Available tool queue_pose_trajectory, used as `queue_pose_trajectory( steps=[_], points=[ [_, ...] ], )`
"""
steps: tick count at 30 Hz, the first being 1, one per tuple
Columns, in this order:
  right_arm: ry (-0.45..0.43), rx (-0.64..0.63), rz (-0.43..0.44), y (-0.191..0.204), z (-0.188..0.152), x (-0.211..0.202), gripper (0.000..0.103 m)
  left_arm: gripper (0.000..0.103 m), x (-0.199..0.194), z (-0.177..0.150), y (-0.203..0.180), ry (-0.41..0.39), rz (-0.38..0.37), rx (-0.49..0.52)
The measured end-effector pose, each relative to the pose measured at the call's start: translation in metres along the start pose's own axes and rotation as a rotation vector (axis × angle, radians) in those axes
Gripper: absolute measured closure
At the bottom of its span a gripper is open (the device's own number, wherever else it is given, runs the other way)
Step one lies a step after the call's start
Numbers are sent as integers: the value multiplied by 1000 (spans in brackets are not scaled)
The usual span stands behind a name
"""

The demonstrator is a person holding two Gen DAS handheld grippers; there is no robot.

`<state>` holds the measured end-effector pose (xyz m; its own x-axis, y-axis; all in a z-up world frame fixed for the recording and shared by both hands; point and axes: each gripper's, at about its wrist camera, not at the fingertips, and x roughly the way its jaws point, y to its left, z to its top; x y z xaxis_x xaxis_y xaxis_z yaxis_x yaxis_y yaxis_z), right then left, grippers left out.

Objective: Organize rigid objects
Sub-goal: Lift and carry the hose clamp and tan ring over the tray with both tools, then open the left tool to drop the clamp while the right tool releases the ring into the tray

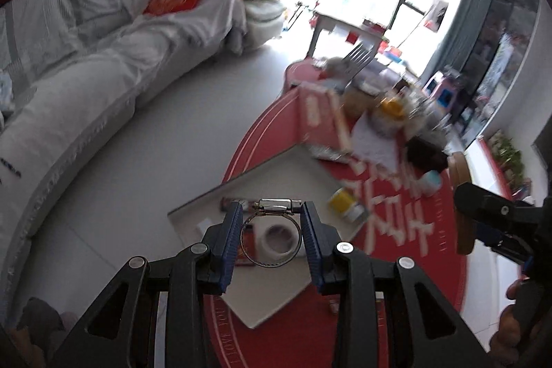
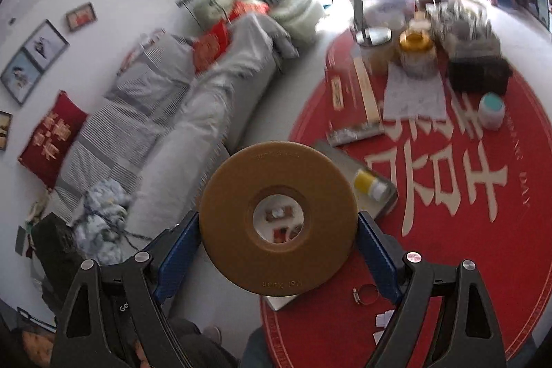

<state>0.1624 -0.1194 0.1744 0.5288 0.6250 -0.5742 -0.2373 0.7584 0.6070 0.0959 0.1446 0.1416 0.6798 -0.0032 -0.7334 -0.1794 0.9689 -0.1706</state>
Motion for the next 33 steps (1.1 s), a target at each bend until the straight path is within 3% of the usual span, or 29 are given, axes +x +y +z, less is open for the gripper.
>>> queue_pose_trajectory(
  steps=[9, 13, 26, 28, 29, 30, 33],
  points=[
    [149, -2, -107, -27, -2, 95, 15, 65, 92, -21, 11, 114, 94, -28],
    [163, -40, -161, -29, 0, 121, 15, 66, 113, -17, 10, 120, 110, -28],
    [228, -71, -204, -32, 4, 177, 15, 65, 152, -15, 12, 160, 115, -15],
    [236, -73, -216, -34, 4, 184, 15, 52, 158, -17, 11, 174, 117, 2],
    [240, -75, -224, -34, 4, 187, 15, 32, 160, -18, 11, 185, 112, 4],
    [246, -80, -231, -34, 4, 191, 15, 23, 162, -19, 12, 195, 123, 0],
    [273, -71, -224, -39, 3, 198, 14, 13, 162, -23, 18, 207, 108, -23]
  ],
)
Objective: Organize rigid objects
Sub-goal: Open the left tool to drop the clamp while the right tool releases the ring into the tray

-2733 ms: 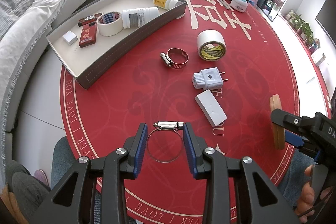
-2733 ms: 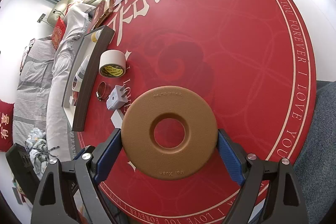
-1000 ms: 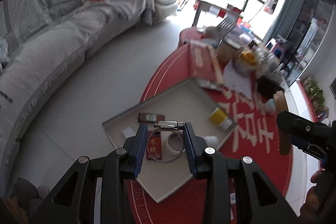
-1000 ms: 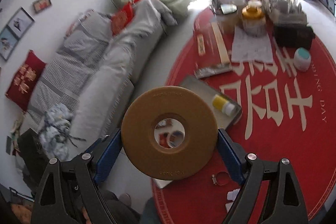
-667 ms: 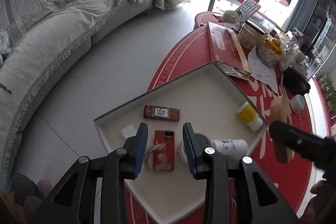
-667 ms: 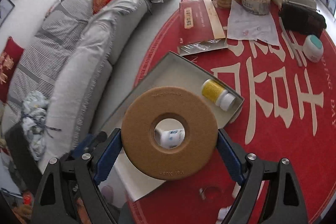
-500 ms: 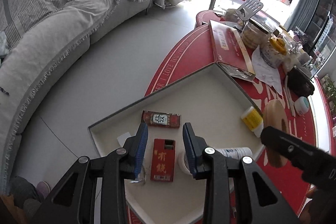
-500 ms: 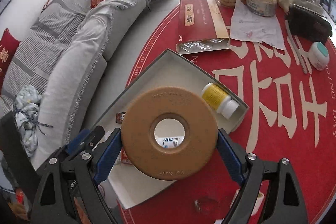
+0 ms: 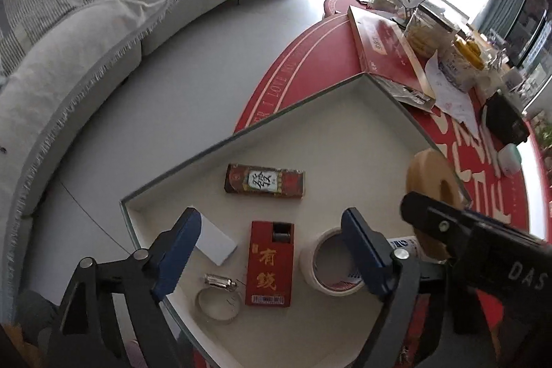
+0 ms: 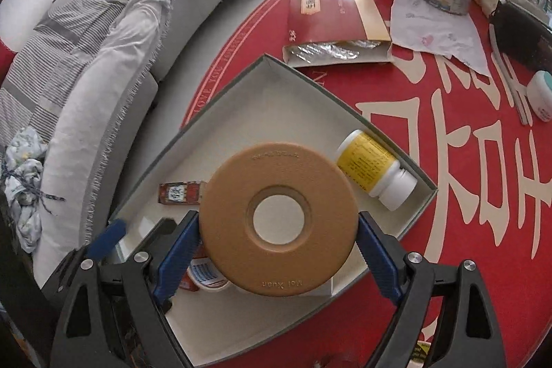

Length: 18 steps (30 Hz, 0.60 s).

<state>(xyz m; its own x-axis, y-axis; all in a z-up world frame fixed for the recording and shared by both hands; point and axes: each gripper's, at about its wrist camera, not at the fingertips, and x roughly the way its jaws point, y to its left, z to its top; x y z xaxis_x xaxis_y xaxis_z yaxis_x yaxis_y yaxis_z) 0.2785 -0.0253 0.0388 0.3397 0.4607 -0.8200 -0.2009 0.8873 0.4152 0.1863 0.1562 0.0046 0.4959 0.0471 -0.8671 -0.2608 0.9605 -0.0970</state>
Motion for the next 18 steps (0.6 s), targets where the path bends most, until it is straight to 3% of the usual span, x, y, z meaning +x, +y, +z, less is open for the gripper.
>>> queue_pose_trajectory(
  steps=[2, 3, 11, 18],
  points=[
    [12, 18, 33, -4, -2, 1, 7, 0, -4, -3, 3, -11, 17, -7],
    [-3, 25, 47, -5, -2, -2, 0, 0, -6, -5, 3, -22, 20, -8],
    [-75, 59, 99, -19, -17, -42, 0, 0, -28, -26, -7, -15, 6, 34],
    [-45, 179, 102, -69, -79, -80, 0, 0, -53, -72, -35, 1, 1, 150]
  ],
)
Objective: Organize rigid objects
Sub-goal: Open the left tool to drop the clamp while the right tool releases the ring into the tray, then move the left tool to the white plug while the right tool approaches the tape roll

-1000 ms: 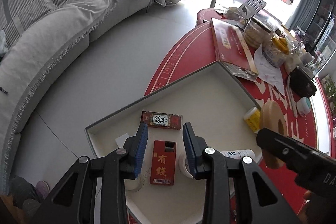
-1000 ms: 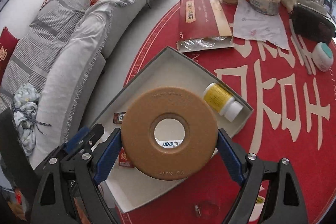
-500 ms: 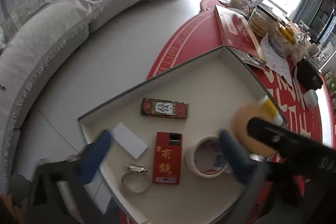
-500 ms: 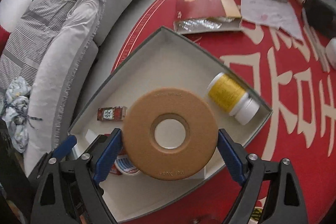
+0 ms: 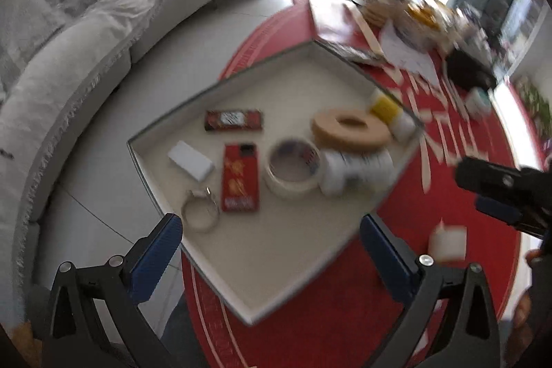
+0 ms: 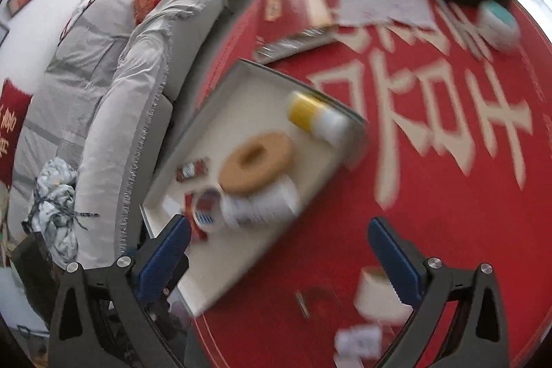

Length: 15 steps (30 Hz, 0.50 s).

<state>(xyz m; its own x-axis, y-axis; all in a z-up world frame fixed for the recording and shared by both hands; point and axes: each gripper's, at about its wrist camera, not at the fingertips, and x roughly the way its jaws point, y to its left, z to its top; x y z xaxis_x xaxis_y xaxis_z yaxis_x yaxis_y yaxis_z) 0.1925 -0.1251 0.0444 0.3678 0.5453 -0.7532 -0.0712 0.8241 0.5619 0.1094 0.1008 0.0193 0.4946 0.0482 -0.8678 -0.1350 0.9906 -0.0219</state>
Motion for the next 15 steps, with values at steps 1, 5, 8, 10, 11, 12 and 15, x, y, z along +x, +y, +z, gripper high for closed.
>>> queue_pose_trajectory(
  steps=[1, 5, 8, 10, 11, 12, 15],
  points=[
    [5, 17, -10, -10, -11, -6, 0, 0, -2, -8, -7, 13, 2, 24],
    [14, 101, -65, -54, -63, -30, 0, 0, -11, -34, -23, 42, -28, 38],
    [13, 173, -151, -91, -108, -44, 0, 0, -16, -58, -31, 69, -36, 27],
    [27, 206, -217, -108, -129, -44, 0, 0, -15, -73, -35, 93, -32, 11],
    [31, 217, -244, -114, -137, -44, 0, 0, -13, -82, -37, 109, -31, 0],
    [36, 227, -276, -121, -146, -42, 0, 0, -11, -89, -40, 124, -28, -5],
    [38, 217, -311, -128, -159, -38, 0, 0, -6, -109, -50, 165, 4, 10]
  ],
)
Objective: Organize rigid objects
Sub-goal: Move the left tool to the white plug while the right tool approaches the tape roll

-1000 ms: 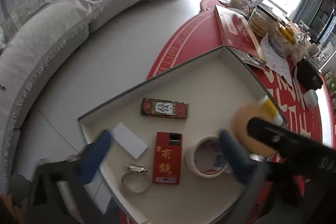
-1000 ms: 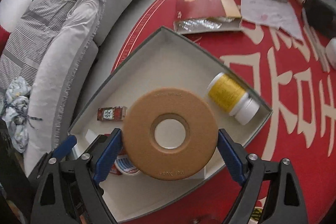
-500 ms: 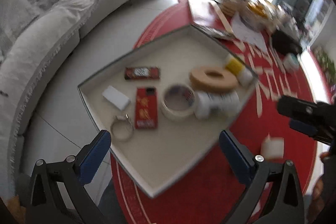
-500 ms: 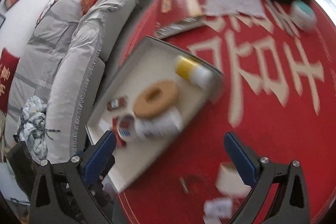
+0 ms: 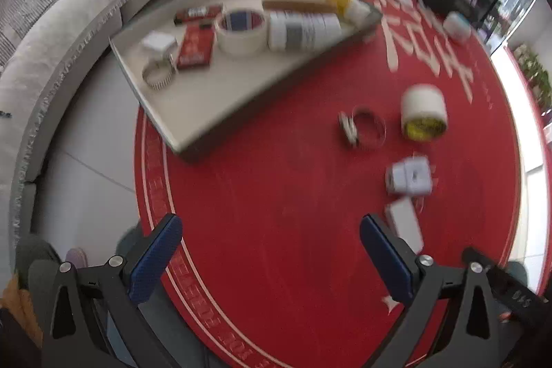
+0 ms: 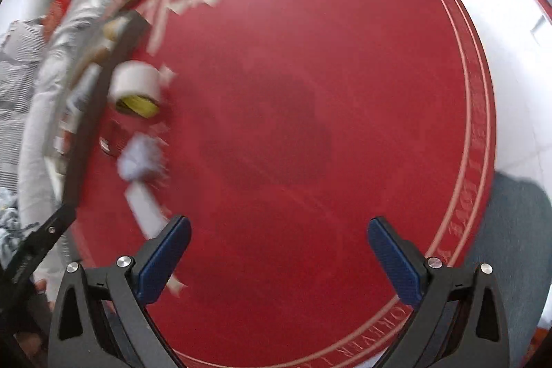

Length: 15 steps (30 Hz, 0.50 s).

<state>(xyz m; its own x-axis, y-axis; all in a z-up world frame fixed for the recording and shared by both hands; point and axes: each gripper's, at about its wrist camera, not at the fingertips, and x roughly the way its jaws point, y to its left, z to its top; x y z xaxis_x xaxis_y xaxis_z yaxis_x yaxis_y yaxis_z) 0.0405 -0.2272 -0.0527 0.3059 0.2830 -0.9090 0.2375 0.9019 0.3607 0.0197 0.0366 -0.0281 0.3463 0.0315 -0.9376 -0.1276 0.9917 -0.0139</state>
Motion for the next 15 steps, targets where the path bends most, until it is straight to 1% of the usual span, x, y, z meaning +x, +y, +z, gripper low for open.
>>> queue_pose_trajectory(
  steps=[3, 6, 10, 13, 15],
  points=[
    [10, -56, -28, 8, 2, 4, 0, 0, 2, -10, -18, 11, 18, 63],
    [3, -96, -66, 14, 1, 6, 0, 0, 0, -7, -37, -17, 31, 98],
    [-9, -114, -77, 15, 1, 8, 0, 0, 6, 13, -60, -16, 2, 76],
    [-16, -112, -64, 10, -1, 6, 0, 0, 17, 22, -76, 13, -17, 72],
    [-21, -108, -51, 7, 0, 5, 0, 0, 22, 26, -82, 14, -31, 71]
  ],
)
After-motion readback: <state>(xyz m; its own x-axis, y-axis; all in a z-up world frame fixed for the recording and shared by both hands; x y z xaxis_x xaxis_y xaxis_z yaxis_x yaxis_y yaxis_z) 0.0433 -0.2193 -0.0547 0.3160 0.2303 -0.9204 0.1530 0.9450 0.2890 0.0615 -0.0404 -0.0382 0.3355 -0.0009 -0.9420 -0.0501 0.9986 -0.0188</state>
